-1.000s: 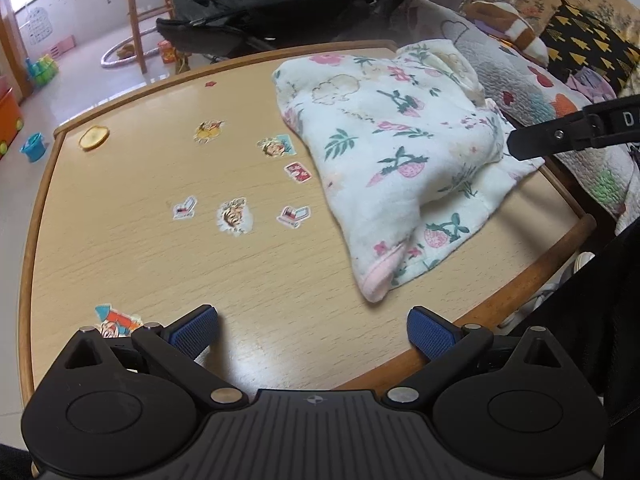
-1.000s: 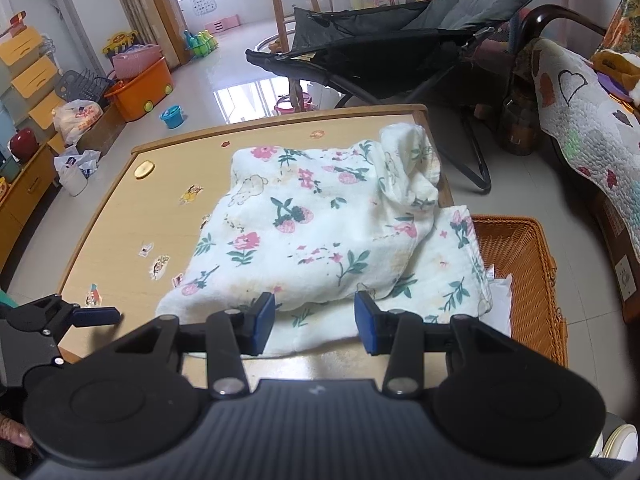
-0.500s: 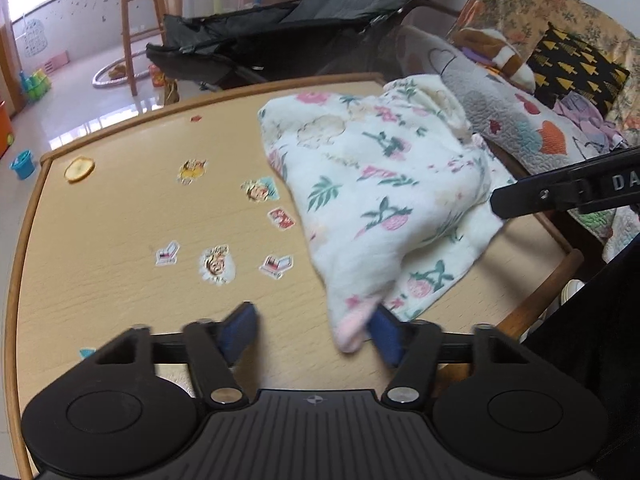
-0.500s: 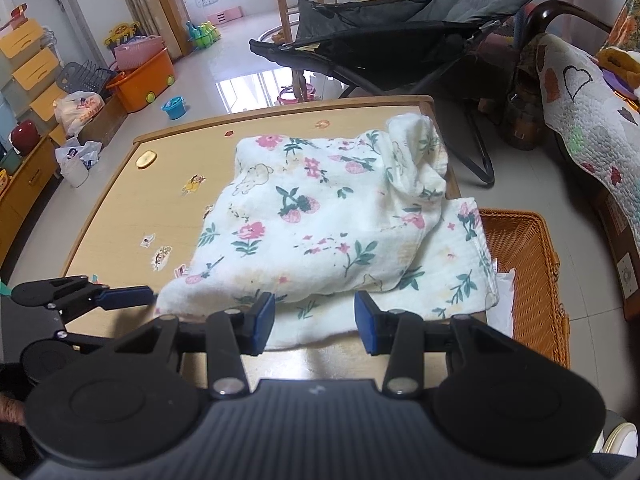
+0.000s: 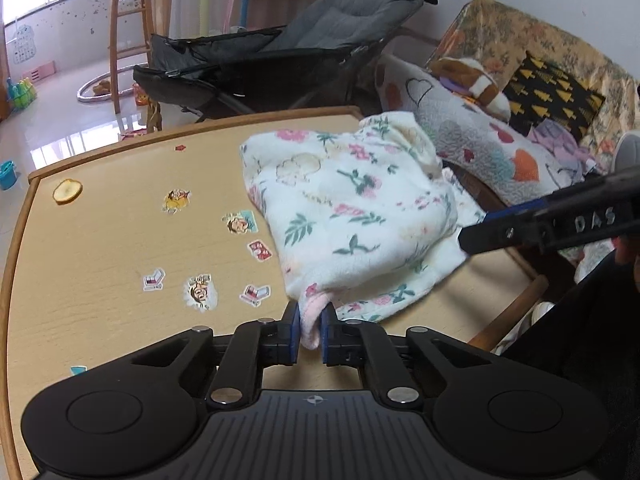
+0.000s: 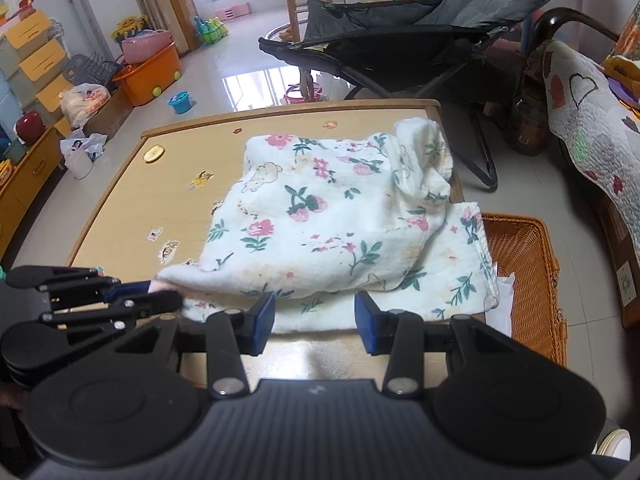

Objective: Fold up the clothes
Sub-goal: 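Grasp the pink-trimmed edge of the floral garment with the left tool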

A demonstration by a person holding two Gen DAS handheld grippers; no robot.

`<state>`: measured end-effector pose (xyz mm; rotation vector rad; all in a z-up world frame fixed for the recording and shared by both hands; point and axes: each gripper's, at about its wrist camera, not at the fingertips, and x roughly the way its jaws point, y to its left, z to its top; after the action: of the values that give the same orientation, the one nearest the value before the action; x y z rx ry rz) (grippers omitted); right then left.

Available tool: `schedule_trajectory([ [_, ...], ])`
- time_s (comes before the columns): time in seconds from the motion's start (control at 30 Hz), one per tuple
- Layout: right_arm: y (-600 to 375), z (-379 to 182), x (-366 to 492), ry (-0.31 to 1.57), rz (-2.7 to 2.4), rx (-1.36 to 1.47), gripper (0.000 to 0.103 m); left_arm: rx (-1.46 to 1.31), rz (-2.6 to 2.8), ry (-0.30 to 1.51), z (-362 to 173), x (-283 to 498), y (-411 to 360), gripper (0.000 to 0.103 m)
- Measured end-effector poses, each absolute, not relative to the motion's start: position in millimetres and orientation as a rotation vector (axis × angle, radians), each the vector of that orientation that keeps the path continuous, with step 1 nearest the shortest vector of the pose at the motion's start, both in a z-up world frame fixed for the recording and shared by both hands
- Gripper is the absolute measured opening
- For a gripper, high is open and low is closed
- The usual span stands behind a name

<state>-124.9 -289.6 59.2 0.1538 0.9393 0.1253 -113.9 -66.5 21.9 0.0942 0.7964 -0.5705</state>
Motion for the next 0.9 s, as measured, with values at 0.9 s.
schedule_trajectory([
  [0.9,-272.2,99.6,-133.7,0.877,0.234,0.048,0.043,0.005,-0.580,0.640,124.9,-135.3,-28.5,0.008],
])
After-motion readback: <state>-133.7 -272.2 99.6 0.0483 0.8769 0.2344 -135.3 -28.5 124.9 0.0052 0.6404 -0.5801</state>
